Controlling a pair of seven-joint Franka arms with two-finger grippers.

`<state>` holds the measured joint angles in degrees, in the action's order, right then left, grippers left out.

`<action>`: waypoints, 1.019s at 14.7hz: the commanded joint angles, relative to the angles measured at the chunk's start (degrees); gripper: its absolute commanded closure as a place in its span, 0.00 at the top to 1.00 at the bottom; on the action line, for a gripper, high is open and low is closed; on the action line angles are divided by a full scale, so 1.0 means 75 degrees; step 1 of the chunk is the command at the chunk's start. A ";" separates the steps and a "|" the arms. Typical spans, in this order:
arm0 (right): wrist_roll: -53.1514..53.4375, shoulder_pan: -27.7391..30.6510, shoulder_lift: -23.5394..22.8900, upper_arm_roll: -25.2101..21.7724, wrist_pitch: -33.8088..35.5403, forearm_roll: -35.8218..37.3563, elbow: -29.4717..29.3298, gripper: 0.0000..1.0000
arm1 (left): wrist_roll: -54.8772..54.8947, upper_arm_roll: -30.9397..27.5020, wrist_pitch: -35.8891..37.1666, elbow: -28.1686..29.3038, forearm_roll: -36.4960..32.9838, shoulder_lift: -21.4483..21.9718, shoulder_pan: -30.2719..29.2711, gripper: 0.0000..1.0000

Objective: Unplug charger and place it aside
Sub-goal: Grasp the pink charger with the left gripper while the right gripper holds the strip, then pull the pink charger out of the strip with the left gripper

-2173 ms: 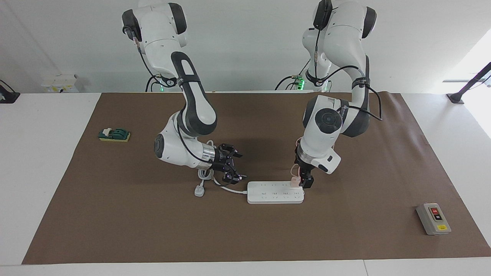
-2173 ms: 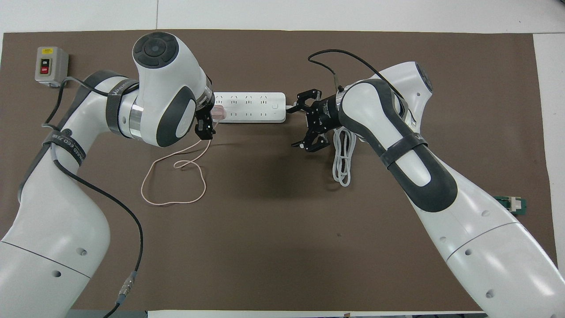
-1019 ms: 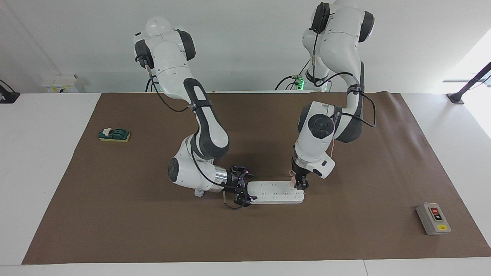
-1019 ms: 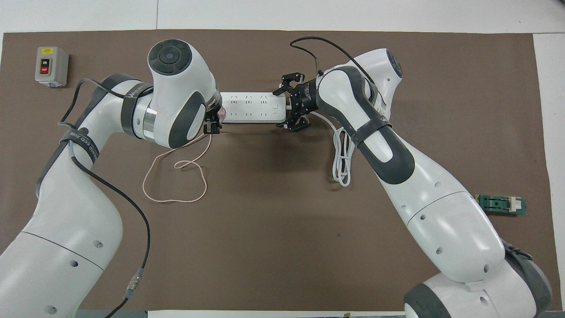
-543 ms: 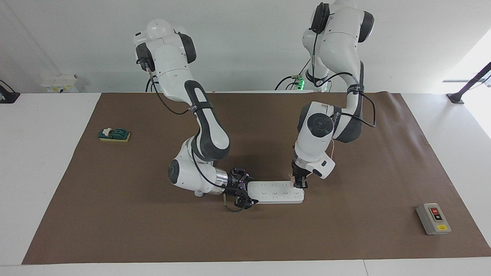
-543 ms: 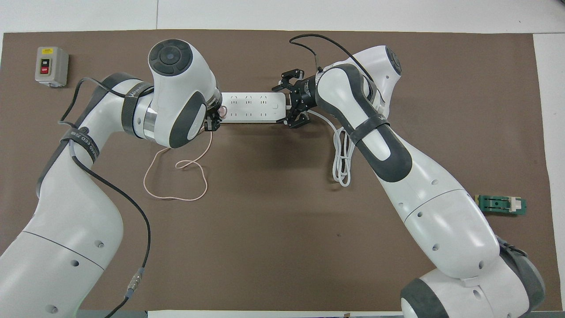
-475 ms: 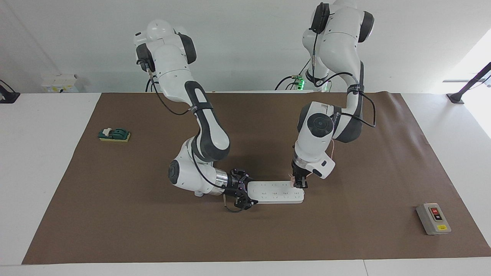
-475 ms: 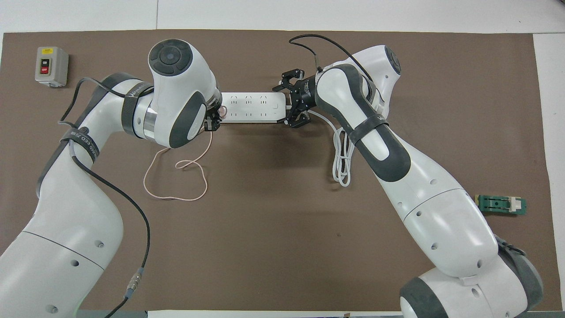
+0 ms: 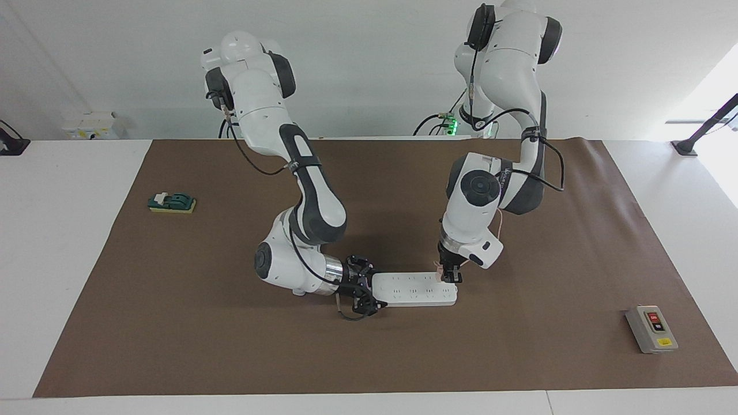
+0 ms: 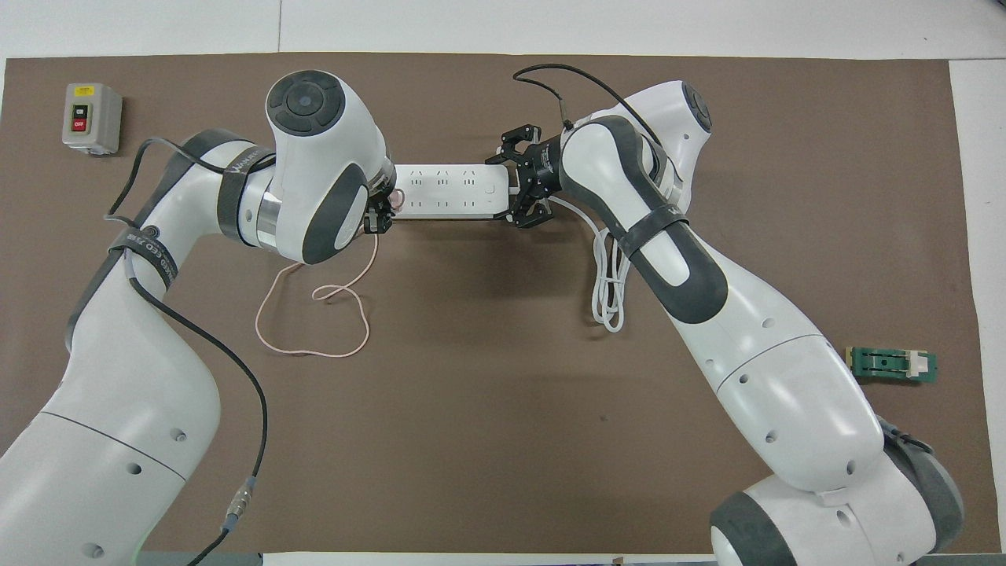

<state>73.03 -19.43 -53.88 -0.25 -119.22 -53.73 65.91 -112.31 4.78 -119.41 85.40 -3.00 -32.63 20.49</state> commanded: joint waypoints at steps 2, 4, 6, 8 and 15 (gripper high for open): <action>0.0141 -0.0058 -0.0188 -0.0001 -0.0194 0.0180 -0.0245 0.53 | 0.0068 -0.0075 0.0219 -0.0089 -0.0057 -0.0173 0.0069 0.00; 0.0141 -0.0058 -0.0188 -0.0001 -0.0194 0.0168 -0.0245 0.53 | 0.0151 -0.0075 0.0219 -0.0078 -0.0057 -0.0173 0.0034 0.00; 0.0153 -0.0058 -0.0176 -0.0001 -0.0170 0.0168 -0.0245 0.53 | 0.0279 -0.0075 0.0219 -0.0078 -0.0057 -0.0173 0.0022 0.00; 0.0153 -0.0058 -0.0176 -0.0001 -0.0170 0.0168 -0.0245 0.53 | 0.0338 -0.0075 0.0242 -0.0112 -0.0057 -0.0080 -0.0013 0.00; 0.0153 -0.0058 -0.0176 -0.0001 -0.0182 0.0168 -0.0245 0.53 | 0.0537 -0.0075 0.1695 -0.1015 -0.0092 0.0378 -0.0189 0.00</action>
<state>73.09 -19.43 -53.89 -0.26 -119.27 -53.73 65.91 -109.48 4.24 -108.86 78.73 -3.20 -30.08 19.59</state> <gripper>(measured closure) 0.066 0.661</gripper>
